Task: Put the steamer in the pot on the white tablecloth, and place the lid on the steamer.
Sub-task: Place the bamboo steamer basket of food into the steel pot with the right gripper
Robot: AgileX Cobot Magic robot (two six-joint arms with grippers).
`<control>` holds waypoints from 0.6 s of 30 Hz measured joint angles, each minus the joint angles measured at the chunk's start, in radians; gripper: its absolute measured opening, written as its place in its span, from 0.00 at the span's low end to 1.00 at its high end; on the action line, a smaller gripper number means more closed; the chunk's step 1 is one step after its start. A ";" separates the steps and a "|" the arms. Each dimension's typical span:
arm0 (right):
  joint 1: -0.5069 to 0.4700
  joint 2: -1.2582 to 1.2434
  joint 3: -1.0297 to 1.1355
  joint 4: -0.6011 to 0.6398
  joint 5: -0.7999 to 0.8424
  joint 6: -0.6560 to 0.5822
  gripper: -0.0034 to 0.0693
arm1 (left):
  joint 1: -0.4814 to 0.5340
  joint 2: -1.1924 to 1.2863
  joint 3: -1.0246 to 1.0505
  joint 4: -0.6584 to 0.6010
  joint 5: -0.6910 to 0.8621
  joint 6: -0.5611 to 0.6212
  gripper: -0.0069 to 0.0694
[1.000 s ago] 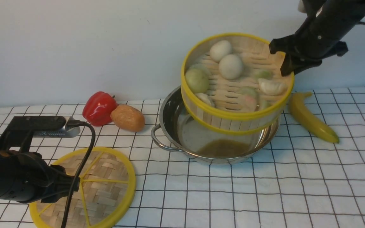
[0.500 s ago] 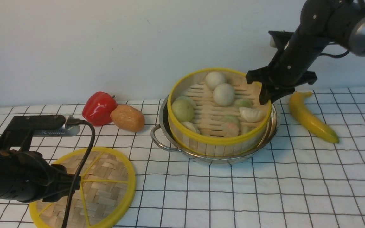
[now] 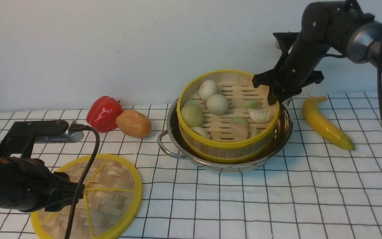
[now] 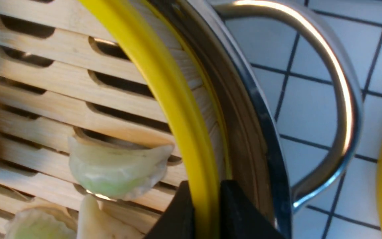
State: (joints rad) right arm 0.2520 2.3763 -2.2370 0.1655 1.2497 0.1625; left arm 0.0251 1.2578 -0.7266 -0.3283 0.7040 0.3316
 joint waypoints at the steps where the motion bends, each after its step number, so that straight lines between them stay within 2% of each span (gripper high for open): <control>1: 0.000 0.005 -0.001 0.008 0.000 0.000 0.17 | 0.000 0.000 0.000 0.000 -0.001 0.000 0.41; 18: 0.000 0.033 -0.001 0.011 0.003 0.000 0.17 | 0.000 0.000 -0.001 0.000 -0.001 0.000 0.41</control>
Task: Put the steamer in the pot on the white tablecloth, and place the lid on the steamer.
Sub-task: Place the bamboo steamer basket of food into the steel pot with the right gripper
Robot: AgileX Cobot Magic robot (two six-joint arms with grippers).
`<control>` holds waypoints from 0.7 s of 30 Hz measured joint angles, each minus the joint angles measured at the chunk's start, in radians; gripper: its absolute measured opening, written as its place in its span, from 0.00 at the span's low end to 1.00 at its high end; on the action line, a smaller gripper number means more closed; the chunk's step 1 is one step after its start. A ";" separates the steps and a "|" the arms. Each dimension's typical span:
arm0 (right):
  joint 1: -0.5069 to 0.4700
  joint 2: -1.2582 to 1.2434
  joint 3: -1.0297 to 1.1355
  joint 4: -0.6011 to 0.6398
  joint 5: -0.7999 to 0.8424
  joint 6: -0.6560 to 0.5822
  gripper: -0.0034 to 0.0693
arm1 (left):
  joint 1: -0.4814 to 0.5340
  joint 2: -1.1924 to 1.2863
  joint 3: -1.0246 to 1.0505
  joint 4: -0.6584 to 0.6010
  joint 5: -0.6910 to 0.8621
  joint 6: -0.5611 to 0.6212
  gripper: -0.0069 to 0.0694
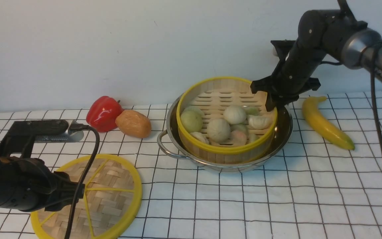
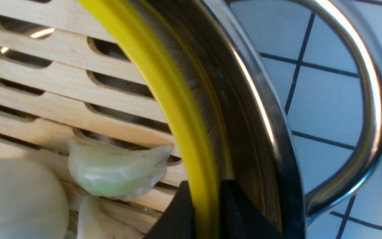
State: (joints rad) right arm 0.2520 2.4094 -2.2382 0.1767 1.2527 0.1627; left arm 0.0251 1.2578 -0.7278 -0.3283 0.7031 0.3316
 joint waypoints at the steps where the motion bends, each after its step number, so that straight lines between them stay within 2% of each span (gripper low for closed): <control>1: 0.000 0.002 0.000 -0.004 0.001 0.000 0.17 | 0.000 0.000 0.000 0.000 0.000 0.000 0.41; 6: 0.000 0.003 0.000 -0.031 0.001 -0.003 0.17 | 0.000 0.000 0.000 0.000 0.000 0.000 0.41; 17: 0.000 0.014 0.000 -0.009 0.002 -0.006 0.17 | 0.000 0.000 0.000 0.000 0.000 0.000 0.41; 21: 0.000 0.017 -0.002 0.006 0.002 -0.006 0.21 | 0.000 0.000 -0.001 0.000 0.000 0.000 0.41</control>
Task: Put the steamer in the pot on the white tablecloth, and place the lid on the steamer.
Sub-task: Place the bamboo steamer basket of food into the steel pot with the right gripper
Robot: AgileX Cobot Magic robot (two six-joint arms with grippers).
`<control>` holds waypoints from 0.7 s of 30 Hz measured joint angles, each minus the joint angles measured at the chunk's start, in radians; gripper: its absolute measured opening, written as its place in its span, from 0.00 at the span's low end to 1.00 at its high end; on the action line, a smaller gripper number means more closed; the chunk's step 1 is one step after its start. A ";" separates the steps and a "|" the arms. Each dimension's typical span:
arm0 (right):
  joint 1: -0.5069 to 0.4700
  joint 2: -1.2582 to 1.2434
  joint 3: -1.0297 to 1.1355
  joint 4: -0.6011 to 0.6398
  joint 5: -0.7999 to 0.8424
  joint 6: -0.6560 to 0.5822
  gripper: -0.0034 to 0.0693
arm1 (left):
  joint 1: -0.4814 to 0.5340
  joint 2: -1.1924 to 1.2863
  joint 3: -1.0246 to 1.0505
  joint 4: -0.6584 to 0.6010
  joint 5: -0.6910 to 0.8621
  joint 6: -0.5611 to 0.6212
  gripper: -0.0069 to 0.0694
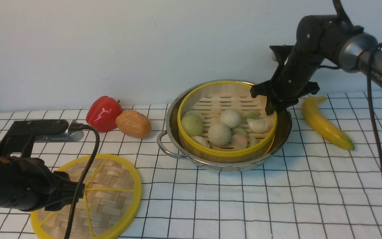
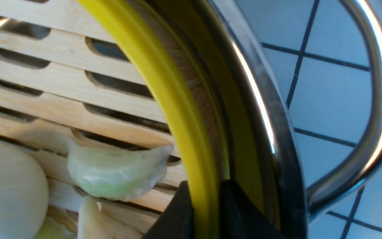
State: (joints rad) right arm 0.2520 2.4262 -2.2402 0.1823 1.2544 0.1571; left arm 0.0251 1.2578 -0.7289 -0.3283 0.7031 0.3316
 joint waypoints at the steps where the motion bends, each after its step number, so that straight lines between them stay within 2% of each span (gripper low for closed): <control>1: 0.000 0.000 -0.003 0.009 -0.003 0.004 0.24 | 0.000 0.000 0.000 0.000 0.000 0.000 0.41; 2: 0.000 0.000 -0.004 0.011 -0.003 0.004 0.25 | 0.000 0.000 0.000 0.000 0.000 0.000 0.41; 6: -0.001 -0.001 -0.005 0.049 -0.016 0.010 0.43 | 0.000 0.000 0.000 0.000 0.000 0.000 0.41; 7: -0.001 -0.001 -0.005 0.050 -0.016 0.010 0.43 | 0.000 0.000 0.000 0.000 0.000 0.000 0.41; 8: -0.001 -0.001 -0.005 0.057 -0.017 0.011 0.49 | 0.000 0.000 0.000 0.000 0.000 0.000 0.41; 9: -0.001 -0.001 -0.005 0.060 -0.017 0.011 0.49 | 0.000 0.000 0.000 0.000 0.000 0.000 0.41; 10: -0.001 -0.001 -0.005 0.072 -0.018 0.011 0.56 | 0.000 0.000 0.000 0.000 0.000 0.000 0.41; 13: -0.001 -0.001 -0.005 0.086 -0.020 0.011 0.64 | 0.000 0.000 0.000 0.000 0.000 0.000 0.41; 21: -0.001 -0.037 -0.005 0.070 -0.020 0.014 0.69 | 0.000 0.000 0.000 0.000 0.000 0.000 0.41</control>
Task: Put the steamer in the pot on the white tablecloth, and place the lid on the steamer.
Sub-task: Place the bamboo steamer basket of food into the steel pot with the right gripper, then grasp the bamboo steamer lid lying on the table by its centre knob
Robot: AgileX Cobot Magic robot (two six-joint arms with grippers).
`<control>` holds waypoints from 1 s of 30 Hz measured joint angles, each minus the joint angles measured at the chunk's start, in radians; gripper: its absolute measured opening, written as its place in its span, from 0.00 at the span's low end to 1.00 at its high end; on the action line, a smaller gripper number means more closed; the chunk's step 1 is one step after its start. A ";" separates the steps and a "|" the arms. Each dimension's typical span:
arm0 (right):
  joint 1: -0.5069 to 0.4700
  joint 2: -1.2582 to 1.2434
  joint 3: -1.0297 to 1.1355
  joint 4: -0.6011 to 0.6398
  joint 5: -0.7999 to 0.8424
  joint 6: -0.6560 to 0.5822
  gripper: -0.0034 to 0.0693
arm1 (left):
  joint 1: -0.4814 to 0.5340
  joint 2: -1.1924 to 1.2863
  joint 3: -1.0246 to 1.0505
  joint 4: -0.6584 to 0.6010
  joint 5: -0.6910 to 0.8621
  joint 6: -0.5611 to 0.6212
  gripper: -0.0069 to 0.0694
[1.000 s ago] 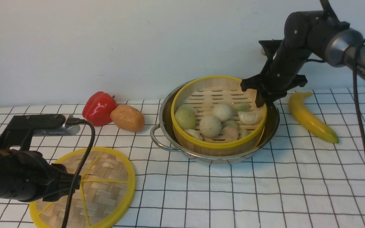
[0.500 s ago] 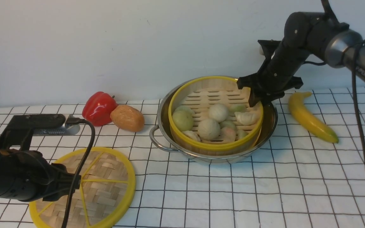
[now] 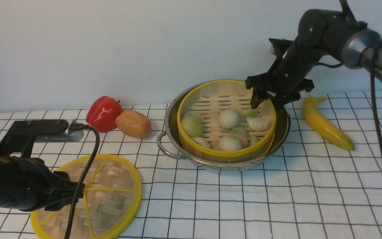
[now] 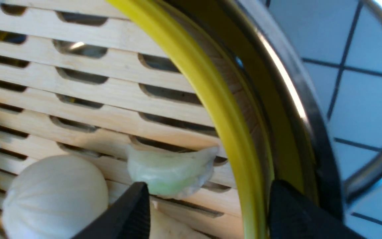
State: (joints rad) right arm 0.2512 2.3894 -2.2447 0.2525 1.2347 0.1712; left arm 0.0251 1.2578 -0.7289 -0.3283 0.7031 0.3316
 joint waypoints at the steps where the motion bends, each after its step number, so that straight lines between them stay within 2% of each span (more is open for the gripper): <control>1: 0.000 -0.011 0.000 -0.006 0.000 0.000 0.69 | 0.000 0.000 0.000 0.000 0.000 0.000 0.41; 8: 0.000 -0.093 -0.006 -0.074 -0.002 0.000 0.69 | 0.000 0.000 0.000 0.000 0.000 0.000 0.41; 13: 0.000 -0.134 -0.005 -0.075 -0.001 0.000 0.69 | 0.000 0.000 0.000 0.000 -0.028 0.001 0.41; 22: 0.000 -0.420 -0.001 -0.126 -0.003 -0.085 0.69 | 0.000 0.035 0.000 0.000 -0.152 0.001 0.41; 24: 0.000 -0.586 0.025 -0.128 -0.010 -0.115 0.65 | 0.000 0.078 0.000 0.000 -0.198 0.001 0.41; 27: 0.000 -0.694 0.061 -0.125 -0.011 -0.130 0.60 | 0.000 0.119 0.000 0.000 -0.235 0.001 0.41; 29: 0.000 -0.892 0.154 -0.117 -0.012 -0.161 0.49 | 0.000 0.183 -0.006 0.000 -0.268 0.001 0.41; 30: 0.000 -0.906 0.162 -0.116 -0.013 -0.165 0.48 | 0.000 0.187 -0.006 0.000 -0.269 0.001 0.41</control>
State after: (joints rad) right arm 0.2512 1.4831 -2.0831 0.1363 1.2217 0.0058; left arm 0.0251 1.4446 -0.7349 -0.3286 0.4343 0.3324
